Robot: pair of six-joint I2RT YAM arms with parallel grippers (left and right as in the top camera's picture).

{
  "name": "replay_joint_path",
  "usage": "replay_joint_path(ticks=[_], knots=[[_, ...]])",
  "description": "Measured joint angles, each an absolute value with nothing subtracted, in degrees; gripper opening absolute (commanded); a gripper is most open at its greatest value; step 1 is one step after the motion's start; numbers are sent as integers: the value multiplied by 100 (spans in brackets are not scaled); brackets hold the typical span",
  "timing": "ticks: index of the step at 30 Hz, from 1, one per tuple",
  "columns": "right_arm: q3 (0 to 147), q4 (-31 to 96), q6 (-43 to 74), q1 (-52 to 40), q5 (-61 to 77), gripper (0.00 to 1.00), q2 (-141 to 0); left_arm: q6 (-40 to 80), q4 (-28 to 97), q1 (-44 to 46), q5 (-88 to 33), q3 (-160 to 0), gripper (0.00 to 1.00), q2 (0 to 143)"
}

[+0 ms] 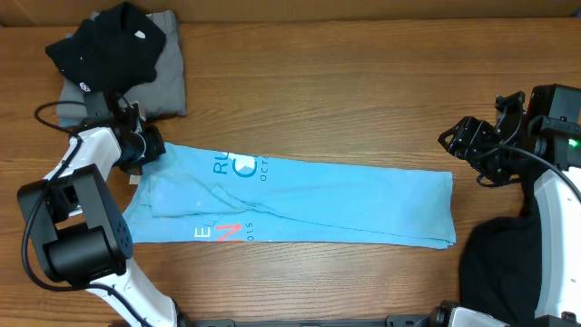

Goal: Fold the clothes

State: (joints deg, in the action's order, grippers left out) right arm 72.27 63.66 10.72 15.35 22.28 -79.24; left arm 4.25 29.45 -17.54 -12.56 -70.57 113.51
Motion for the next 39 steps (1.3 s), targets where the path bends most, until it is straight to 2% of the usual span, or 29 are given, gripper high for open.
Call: replay_joint_path(ticks=[7, 11, 13, 14, 20, 23, 26, 28, 31, 33, 34, 35, 39], knots=[[7227, 6298, 1072, 1535, 2228, 76, -7924, 425, 2987, -1765, -1238, -7063, 4, 11340], [7227, 6217, 1072, 1535, 2228, 76, -7924, 421, 3205, -1774, -1170, -7065, 10, 11257], [7227, 6178, 1072, 1535, 2228, 76, -7924, 401, 3310, -1809, -1133, -7065, 22, 11131], [7227, 6152, 1072, 1533, 2228, 76, -7924, 399, 3354, -1828, -1131, -7065, 33, 11056], [7227, 6086, 1072, 1542, 2228, 76, -7924, 388, 3822, -2158, -1225, -7275, 50, 10145], [7227, 6088, 1114, 1671, 2237, 90, -7924, 384, 4180, -2294, -1243, -7472, 64, 9605], [7227, 6149, 1166, 2029, 2244, 91, -7924, 384, 4488, -2335, -1249, -7568, 73, 9052], [7227, 6320, 1179, 2340, 2241, 91, -7942, 388, 4720, -2333, -1321, -7592, 73, 8755], [7227, 6600, 1177, 2692, 2244, 91, -8106, 390, 5048, -2333, -1562, -7594, 66, 8499], [7227, 6713, 1151, 2836, 2228, 88, -8364, 384, 5245, -2333, -1752, -7601, 55, 8453], [7227, 6777, 1098, 2867, 2217, 87, -8538, 368, 5380, -2322, -1833, -7603, 45, 8455], [7227, 6840, 1055, 2877, 2198, 86, -8694, 349, 5520, -2322, -1883, -7601, 40, 8464], [7181, 6967, 882, 2880, 2049, 82, -9400, 279, 6055, -2246, -2001, -7599, 39, 8593]])
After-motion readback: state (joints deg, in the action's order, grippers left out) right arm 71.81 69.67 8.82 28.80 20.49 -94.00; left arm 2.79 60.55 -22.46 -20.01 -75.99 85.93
